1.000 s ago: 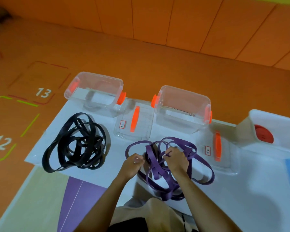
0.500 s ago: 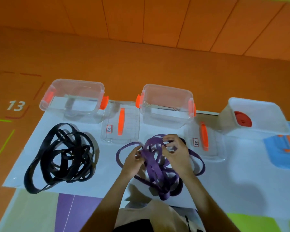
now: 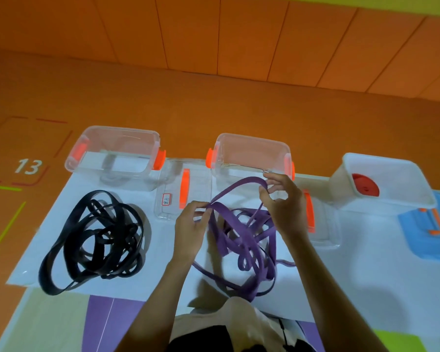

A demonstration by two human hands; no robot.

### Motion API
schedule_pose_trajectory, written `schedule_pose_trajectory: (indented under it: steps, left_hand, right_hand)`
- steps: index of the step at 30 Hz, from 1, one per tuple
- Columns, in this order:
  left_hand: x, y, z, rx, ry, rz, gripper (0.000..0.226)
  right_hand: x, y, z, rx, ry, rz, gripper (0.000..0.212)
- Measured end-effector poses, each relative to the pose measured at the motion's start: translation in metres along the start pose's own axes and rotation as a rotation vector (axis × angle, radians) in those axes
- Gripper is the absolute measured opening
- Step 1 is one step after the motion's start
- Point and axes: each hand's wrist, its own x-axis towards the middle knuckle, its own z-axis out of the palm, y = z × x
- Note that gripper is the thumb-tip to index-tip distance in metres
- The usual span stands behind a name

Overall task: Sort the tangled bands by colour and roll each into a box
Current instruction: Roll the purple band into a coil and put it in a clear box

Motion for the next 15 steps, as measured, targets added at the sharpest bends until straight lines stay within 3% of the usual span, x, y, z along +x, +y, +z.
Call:
schedule_pose_trajectory:
  steps: [7, 15]
  left_hand:
    - [-0.009, -0.01, -0.018, 0.176, 0.137, 0.248, 0.013]
    - [-0.012, -0.007, -0.042, -0.188, 0.212, 0.031, 0.014]
  right_hand:
    - [-0.01, 0.021, 0.009, -0.083, 0.014, 0.094, 0.023]
    - [-0.03, 0.068, 0.008, -0.176, 0.011, 0.375, 0.018]
